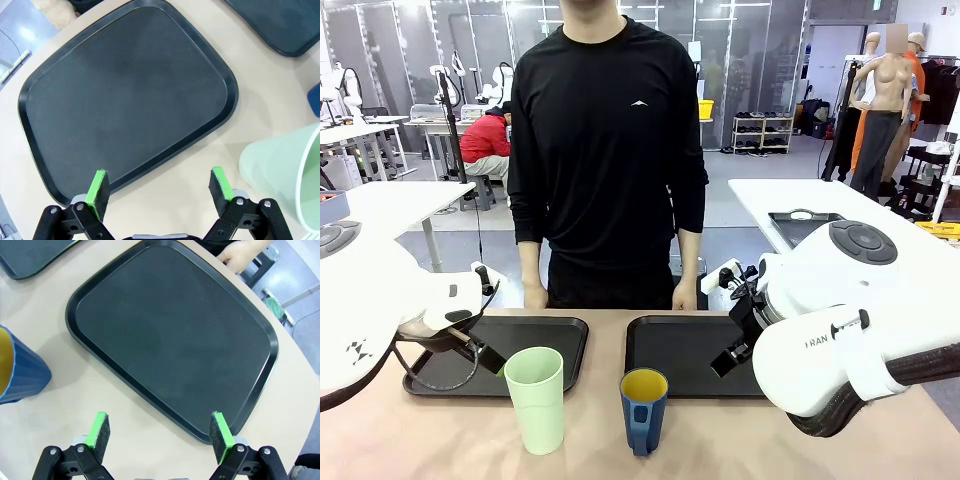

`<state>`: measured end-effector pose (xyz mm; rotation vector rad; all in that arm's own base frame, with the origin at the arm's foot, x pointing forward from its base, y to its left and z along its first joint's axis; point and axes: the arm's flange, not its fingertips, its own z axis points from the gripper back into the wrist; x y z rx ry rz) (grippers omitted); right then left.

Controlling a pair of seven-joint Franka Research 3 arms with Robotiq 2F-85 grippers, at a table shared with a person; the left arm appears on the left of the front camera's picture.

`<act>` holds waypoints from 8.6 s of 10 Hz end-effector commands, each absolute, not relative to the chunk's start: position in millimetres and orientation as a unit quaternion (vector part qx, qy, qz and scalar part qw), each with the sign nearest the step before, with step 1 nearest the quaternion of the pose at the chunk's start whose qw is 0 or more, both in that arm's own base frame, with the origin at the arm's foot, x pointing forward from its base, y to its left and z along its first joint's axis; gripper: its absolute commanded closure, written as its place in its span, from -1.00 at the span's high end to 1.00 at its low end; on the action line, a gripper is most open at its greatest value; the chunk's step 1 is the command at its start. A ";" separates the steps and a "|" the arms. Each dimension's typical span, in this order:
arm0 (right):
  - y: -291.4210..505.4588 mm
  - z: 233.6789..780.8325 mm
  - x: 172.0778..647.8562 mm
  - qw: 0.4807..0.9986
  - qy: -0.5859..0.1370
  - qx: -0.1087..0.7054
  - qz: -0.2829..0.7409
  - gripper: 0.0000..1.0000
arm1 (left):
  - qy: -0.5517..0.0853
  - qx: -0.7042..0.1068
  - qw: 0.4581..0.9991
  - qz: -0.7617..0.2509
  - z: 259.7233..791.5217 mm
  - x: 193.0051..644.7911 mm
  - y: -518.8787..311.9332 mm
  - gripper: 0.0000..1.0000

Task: Sort and store the cups by type.
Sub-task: Pick up the Reusable plastic cup.

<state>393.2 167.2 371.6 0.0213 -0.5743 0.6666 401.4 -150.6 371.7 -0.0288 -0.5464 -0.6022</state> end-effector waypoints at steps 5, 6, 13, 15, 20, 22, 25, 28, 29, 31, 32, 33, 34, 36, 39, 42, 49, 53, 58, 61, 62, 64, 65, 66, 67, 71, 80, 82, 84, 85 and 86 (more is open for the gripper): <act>167.0 371.6 393.2 0.905 -0.278 0.011 0.321 1.00 | -0.266 -0.014 0.918 -0.293 371.7 401.5 -150.4 1.00; 167.0 371.6 393.2 0.905 -0.278 0.011 0.321 1.00 | -0.266 -0.014 0.918 -0.293 371.7 401.5 -150.4 1.00; 167.0 371.6 393.2 0.905 -0.278 0.011 0.321 1.00 | -0.266 -0.014 0.918 -0.293 371.7 401.5 -150.4 1.00; 167.0 371.6 393.2 0.905 -0.278 0.011 0.321 1.00 | -0.266 -0.014 0.918 -0.293 371.7 401.5 -150.4 1.00; 167.0 371.6 393.2 0.905 -0.278 0.011 0.321 1.00 | -0.266 -0.008 0.920 -0.288 371.4 401.1 -149.3 1.00; 167.0 371.6 393.2 0.905 -0.278 0.011 0.321 1.00 | -0.267 -0.001 0.921 -0.285 371.9 400.4 -145.1 1.00; 167.2 371.6 393.2 0.905 -0.278 0.010 0.323 1.00 | -0.269 0.001 0.924 -0.273 374.2 401.3 -142.8 1.00; 179.2 411.5 380.6 0.900 -0.296 -0.026 0.320 1.00 | -0.288 -0.012 0.917 -0.275 395.4 397.4 -138.6 1.00; 183.4 433.8 372.7 0.903 -0.306 -0.055 0.295 1.00 | -0.301 -0.007 0.913 -0.275 410.6 395.4 -136.6 1.00; 189.2 478.3 349.0 0.904 -0.328 -0.100 0.257 1.00 | -0.329 -0.003 0.903 -0.274 439.2 386.3 -127.5 1.00; 190.5 493.8 335.5 0.907 -0.333 -0.113 0.233 1.00 | -0.356 0.002 0.894 -0.273 455.4 377.6 -123.3 1.00; 189.6 502.6 327.2 0.901 -0.343 -0.123 0.234 1.00 | -0.370 0.006 0.888 -0.274 465.4 371.6 -122.9 1.00; 190.3 504.4 321.5 0.898 -0.346 -0.125 0.241 1.00 | -0.376 0.005 0.883 -0.281 469.8 366.9 -123.0 1.00; 192.5 503.8 313.3 0.894 -0.354 -0.130 0.244 1.00 | -0.377 0.007 0.878 -0.297 473.8 361.1 -128.5 1.00; 180.4 506.4 314.2 0.879 -0.362 -0.138 0.277 1.00 | -0.368 0.027 0.866 -0.337 475.0 360.8 -123.1 1.00; 143.8 502.9 330.6 0.889 -0.320 -0.100 0.312 1.00 | -0.338 0.046 0.877 -0.339 464.5 379.5 -92.2 1.00; 98.7 481.0 372.4 0.927 -0.277 -0.051 0.248 1.00 | -0.311 0.028 0.915 -0.256 447.1 411.8 -39.5 1.00; 65.3 455.8 399.9 0.949 -0.248 -0.012 0.193 1.00 | -0.279 0.009 0.943 -0.182 421.2 432.6 0.0 1.00; 22.6 402.1 435.6 0.972 -0.211 0.021 0.102 1.00 | -0.245 -0.014 0.963 -0.110 381.2 452.8 33.7 1.00; 15.2 393.6 438.2 0.974 -0.209 0.027 0.080 1.00 | -0.245 -0.014 0.964 -0.101 376.3 454.5 37.5 1.00; 16.0 393.7 438.2 0.975 -0.211 0.020 0.071 1.00 | -0.247 -0.016 0.963 -0.105 376.1 454.3 37.6 1.00; 18.7 392.0 434.8 0.976 -0.200 0.021 0.078 1.00 | -0.242 -0.009 0.965 -0.101 376.9 448.9 33.8 1.00; 18.7 392.0 434.8 0.976 -0.200 0.021 0.078 1.00 | -0.242 -0.009 0.965 -0.101 376.9 448.9 33.8 1.00; 18.7 392.0 434.8 0.976 -0.200 0.021 0.078 1.00 | -0.242 -0.009 0.965 -0.101 376.9 448.9 33.8 1.00; 18.7 392.0 434.8 0.976 -0.200 0.021 0.078 1.00 | -0.242 -0.009 0.965 -0.101 376.9 448.9 33.8 1.00; 18.7 392.0 434.8 0.976 -0.200 0.021 0.078 1.00 | -0.242 -0.009 0.965 -0.101 376.9 448.9 33.8 1.00; 18.7 392.0 434.8 0.976 -0.200 0.021 0.078 1.00 | -0.242 -0.009 0.965 -0.101 376.9 448.9 33.8 1.00; 18.7 392.0 434.8 0.976 -0.200 0.021 0.078 1.00 | -0.242 -0.009 0.965 -0.101 376.9 448.9 33.8 1.00; 18.7 392.0 434.8 0.976 -0.200 0.021 0.078 1.00 | -0.242 -0.009 0.965 -0.101 376.9 448.9 33.8 1.00; 18.7 392.0 434.8 0.976 -0.200 0.021 0.078 1.00 | -0.242 -0.009 0.965 -0.101 376.9 448.9 33.8 1.00; 18.7 392.0 434.8 0.976 -0.200 0.021 0.078 1.00 | -0.242 -0.009 0.965 -0.101 376.9 448.9 33.8 1.00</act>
